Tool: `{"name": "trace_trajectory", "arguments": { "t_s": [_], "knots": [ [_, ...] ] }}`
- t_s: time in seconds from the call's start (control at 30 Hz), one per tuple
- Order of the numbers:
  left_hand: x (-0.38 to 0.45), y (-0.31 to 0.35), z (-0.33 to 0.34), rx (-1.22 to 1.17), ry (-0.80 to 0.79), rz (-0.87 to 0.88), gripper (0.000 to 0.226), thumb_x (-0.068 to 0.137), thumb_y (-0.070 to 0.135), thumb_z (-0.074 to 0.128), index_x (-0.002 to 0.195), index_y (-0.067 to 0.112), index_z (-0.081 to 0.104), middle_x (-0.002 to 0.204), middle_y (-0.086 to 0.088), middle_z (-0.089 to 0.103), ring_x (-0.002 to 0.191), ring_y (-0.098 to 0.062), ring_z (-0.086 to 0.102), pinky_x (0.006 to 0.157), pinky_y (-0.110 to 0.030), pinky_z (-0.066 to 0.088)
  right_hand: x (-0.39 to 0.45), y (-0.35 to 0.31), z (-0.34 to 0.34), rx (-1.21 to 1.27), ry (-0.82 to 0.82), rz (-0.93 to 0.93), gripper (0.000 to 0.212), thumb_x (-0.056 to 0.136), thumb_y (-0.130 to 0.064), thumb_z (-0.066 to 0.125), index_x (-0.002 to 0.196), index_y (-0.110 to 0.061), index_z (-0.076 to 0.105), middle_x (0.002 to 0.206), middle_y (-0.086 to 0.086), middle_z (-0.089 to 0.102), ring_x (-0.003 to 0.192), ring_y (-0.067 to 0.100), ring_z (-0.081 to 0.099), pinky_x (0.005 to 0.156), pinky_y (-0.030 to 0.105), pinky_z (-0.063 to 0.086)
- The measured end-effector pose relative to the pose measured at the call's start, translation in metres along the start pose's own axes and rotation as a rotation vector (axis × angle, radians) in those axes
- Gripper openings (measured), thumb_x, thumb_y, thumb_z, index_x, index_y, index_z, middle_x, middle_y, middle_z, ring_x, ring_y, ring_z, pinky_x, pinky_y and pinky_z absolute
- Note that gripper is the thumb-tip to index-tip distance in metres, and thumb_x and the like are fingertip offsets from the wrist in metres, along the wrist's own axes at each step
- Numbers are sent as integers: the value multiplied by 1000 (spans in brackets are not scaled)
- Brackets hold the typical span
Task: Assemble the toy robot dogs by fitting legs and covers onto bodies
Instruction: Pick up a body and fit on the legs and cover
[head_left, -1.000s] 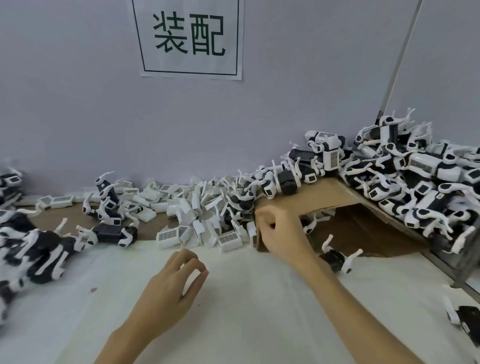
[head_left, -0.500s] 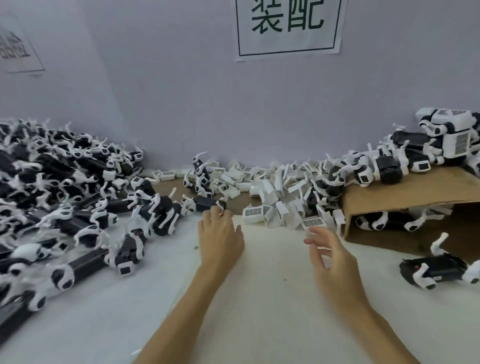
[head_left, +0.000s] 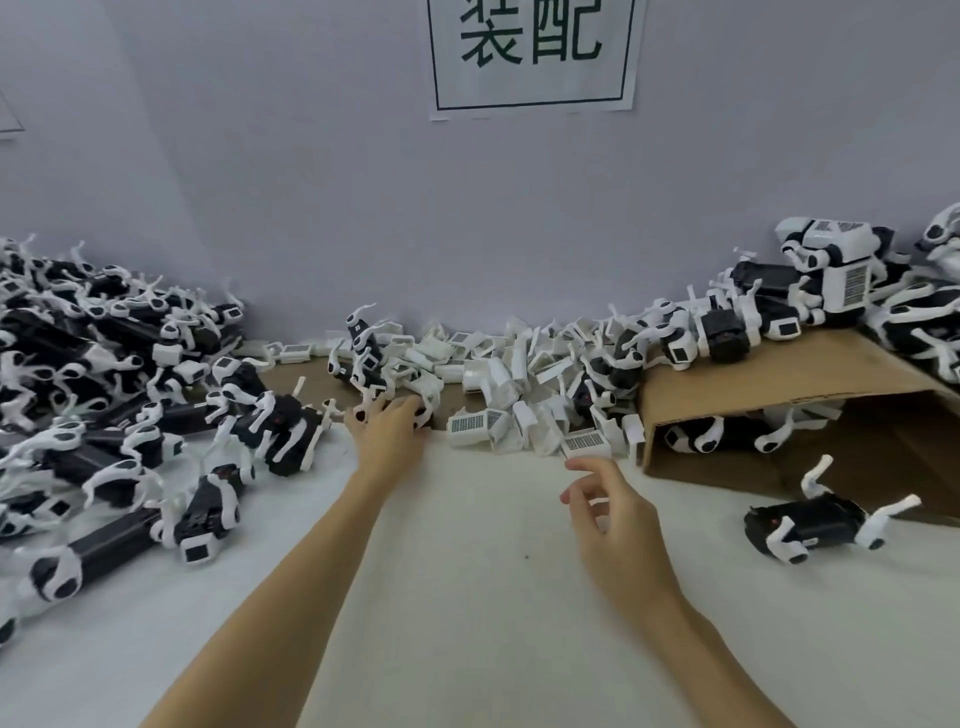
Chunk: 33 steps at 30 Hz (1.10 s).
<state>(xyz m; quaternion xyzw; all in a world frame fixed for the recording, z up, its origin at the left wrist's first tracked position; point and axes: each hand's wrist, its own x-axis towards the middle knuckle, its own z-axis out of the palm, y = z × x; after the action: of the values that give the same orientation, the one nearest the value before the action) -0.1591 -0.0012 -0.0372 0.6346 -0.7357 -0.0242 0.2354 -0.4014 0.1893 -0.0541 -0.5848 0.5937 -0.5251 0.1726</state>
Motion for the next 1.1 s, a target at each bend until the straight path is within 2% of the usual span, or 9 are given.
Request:
{"name": "trace_trajectory", "arguments": {
  "t_s": [0.1, 0.23, 0.3, 0.43, 0.57, 0.7, 0.8, 0.93, 1.1],
  "knots": [
    [-20, 26, 1, -229, 92, 42, 14, 106, 16, 59, 118, 15, 67, 122, -1, 68, 135, -28, 51, 116, -60, 23, 2, 2, 0, 7, 5, -4, 28, 102, -9, 56, 116, -33, 62, 87, -12, 70, 88, 6, 66, 68, 14, 49],
    [-61, 74, -14, -634, 136, 167, 12, 108, 16, 61, 111, 5, 66, 103, -3, 68, 99, -29, 59, 94, -56, 49, 5, 0, -3, 141, 32, 107, 21, 105, -16, 56, 115, -33, 64, 87, -9, 74, 77, 13, 69, 68, 22, 56],
    [-89, 99, -20, -761, 114, 283, 14, 108, 17, 61, 117, 10, 69, 109, 0, 71, 101, -22, 62, 93, -48, 51, 7, -4, -7, 331, 61, 190, 17, 110, -25, 52, 119, -27, 65, 92, 0, 77, 82, 20, 73, 71, 33, 60],
    [-134, 130, -26, -985, -86, 493, 27, 110, 19, 57, 134, 26, 68, 130, 5, 73, 130, -22, 63, 107, -27, 48, 11, -15, -23, 965, -30, 521, 47, 108, -48, 46, 133, -12, 62, 113, 22, 76, 102, 39, 75, 76, 38, 63],
    [-147, 132, -24, -1292, -287, 430, 26, 112, 21, 51, 131, 15, 68, 133, -7, 71, 130, -27, 65, 108, -31, 51, 11, -17, -38, 1252, -182, 635, 62, 108, -54, 40, 139, -5, 62, 134, 27, 66, 123, 42, 67, 103, 46, 55],
    [-138, 125, -26, -1689, -385, 223, 33, 115, 24, 45, 134, 10, 67, 129, -10, 72, 132, -28, 63, 112, -40, 51, 11, -24, -42, 1271, -167, 618, 50, 98, -41, 68, 122, 2, 74, 131, 24, 69, 119, 34, 70, 96, 34, 59],
    [-130, 120, -24, -1683, -334, 45, 39, 116, 34, 43, 139, 17, 69, 141, -11, 69, 138, -25, 60, 113, -38, 52, 11, -25, -39, 1239, -112, 652, 56, 85, -34, 82, 112, 13, 70, 124, 19, 73, 100, 23, 75, 86, 27, 61],
    [-133, 121, -21, -1593, -358, -102, 66, 90, 80, 59, 126, 28, 78, 130, -7, 75, 123, -26, 70, 91, -36, 61, 9, -22, -39, 1150, -109, 611, 53, 86, -30, 81, 126, 3, 71, 126, 15, 73, 102, 16, 72, 87, 24, 58],
    [-134, 116, -19, -1326, -331, -34, 89, 75, 63, 84, 151, 30, 50, 120, 2, 79, 108, -23, 77, 107, -42, 47, 9, -17, -42, 999, -126, 557, 52, 87, -36, 81, 124, 0, 73, 117, 11, 76, 98, 17, 70, 89, 28, 59]
  ]
}}
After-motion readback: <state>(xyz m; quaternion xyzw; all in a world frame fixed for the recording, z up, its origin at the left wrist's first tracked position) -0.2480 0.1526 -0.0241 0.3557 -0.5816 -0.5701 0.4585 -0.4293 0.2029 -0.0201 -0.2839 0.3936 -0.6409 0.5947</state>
